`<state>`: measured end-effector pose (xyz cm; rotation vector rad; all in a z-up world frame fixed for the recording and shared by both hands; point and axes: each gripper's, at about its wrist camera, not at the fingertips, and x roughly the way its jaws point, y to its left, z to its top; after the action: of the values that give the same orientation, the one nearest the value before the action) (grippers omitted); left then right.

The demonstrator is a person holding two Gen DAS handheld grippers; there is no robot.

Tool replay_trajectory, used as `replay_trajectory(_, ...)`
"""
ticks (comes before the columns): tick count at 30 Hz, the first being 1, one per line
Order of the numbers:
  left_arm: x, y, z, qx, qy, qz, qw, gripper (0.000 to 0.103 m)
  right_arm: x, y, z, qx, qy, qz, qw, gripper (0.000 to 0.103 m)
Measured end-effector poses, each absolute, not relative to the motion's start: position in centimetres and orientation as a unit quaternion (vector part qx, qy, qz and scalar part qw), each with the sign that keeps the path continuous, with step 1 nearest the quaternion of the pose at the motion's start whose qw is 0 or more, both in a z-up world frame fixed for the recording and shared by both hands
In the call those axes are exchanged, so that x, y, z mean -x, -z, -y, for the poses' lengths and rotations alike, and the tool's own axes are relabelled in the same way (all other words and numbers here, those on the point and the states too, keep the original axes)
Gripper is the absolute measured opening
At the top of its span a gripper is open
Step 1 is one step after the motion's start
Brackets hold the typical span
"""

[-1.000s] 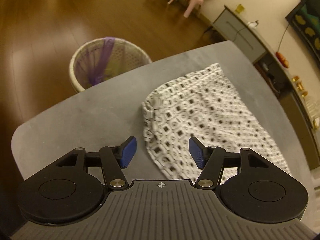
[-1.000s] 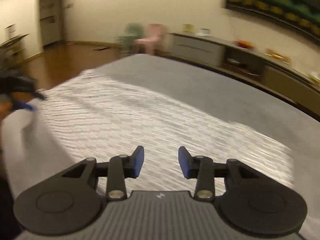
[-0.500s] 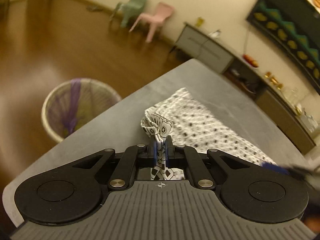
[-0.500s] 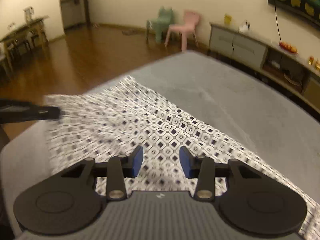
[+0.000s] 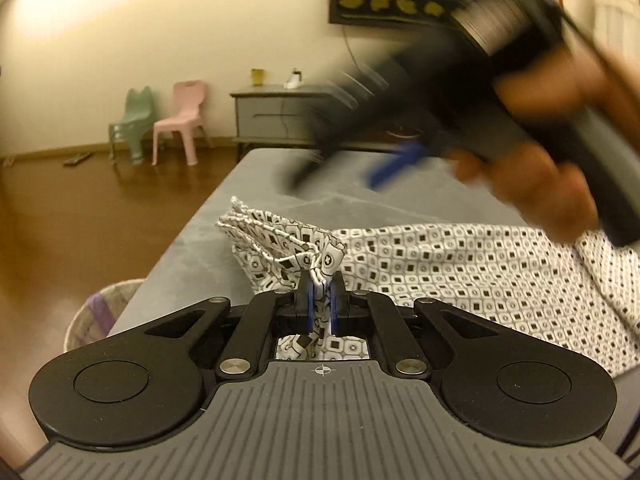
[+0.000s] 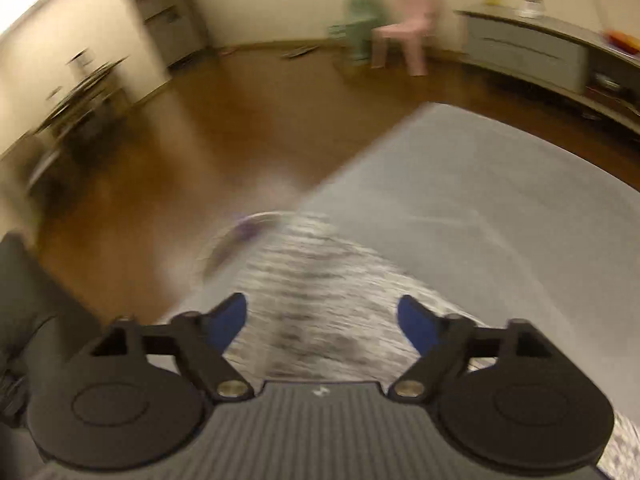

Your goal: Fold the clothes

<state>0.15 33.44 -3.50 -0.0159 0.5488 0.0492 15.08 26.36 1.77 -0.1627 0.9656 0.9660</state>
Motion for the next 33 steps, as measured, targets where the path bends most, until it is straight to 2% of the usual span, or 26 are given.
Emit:
replay_trajectory(1, -0.3, 3.6, -33.2, 0.002, -0.020, -0.272, 0.962, 0.000, -14.7, -1.9, -28.1, 0.094, -0.461, -0.450, 0.759, 0.095)
replay_trajectory(3, -0.3, 3.8, -32.6, -0.015, -0.011, -0.271, 0.963, 0.000, -13.9, -0.4, -31.5, 0.166, -0.450, -0.461, 0.747, 0.096)
replay_trajectory(4, -0.2, 3.9, -32.2, -0.023, -0.005, -0.270, 0.963, 0.000, -13.5, 0.4, -33.2, 0.202, -0.443, -0.465, 0.740, 0.089)
replay_trajectory(5, -0.2, 4.0, -31.9, -0.032, -0.001, -0.270, 0.962, 0.000, -13.4, 1.7, -34.2, 0.233, -0.423, -0.468, 0.740, 0.047)
replay_trajectory(6, -0.1, 4.0, -31.7, -0.040, 0.002, -0.270, 0.962, 0.000, -13.6, 2.8, -34.6, 0.254, -0.403, -0.469, 0.744, 0.017)
replay_trajectory(7, 0.1, 4.0, -31.6, -0.046, 0.004, -0.269, 0.962, 0.000, -13.8, 2.8, -33.8, 0.240, -0.395, -0.462, 0.757, 0.012)
replay_trajectory(13, 1.6, 2.9, -29.5, -0.040, 0.092, -0.245, 0.964, 0.000, -13.9, -0.2, -20.9, 0.040, -0.378, -0.425, 0.821, 0.011)
replay_trajectory(16, 1.5, 3.1, -26.5, -0.052, 0.153, -0.259, 0.952, 0.000, -13.7, 2.2, -14.0, -0.032, -0.342, -0.436, 0.832, 0.012)
replay_trajectory(20, 0.0, 4.4, -22.6, -0.086, 0.185, -0.298, 0.932, 0.000, -13.7, 7.9, -9.3, -0.067, -0.283, -0.476, 0.830, 0.012)
replay_trajectory(24, -0.7, 5.9, -19.7, -0.116, 0.201, -0.325, 0.917, 0.000, -13.4, 10.9, -7.9, -0.090, -0.259, -0.483, 0.832, 0.013)
replay_trajectory(28, -1.3, 7.2, -20.1, -0.126, 0.185, -0.341, 0.913, 0.000, -13.1, 10.3, -7.4, -0.099, -0.266, -0.454, 0.845, 0.013)
replay_trajectory(33, -2.5, 8.4, -21.4, -0.122, 0.139, -0.371, 0.910, 0.000, -12.6, 11.4, -8.5, -0.073, -0.267, -0.464, 0.841, 0.012)
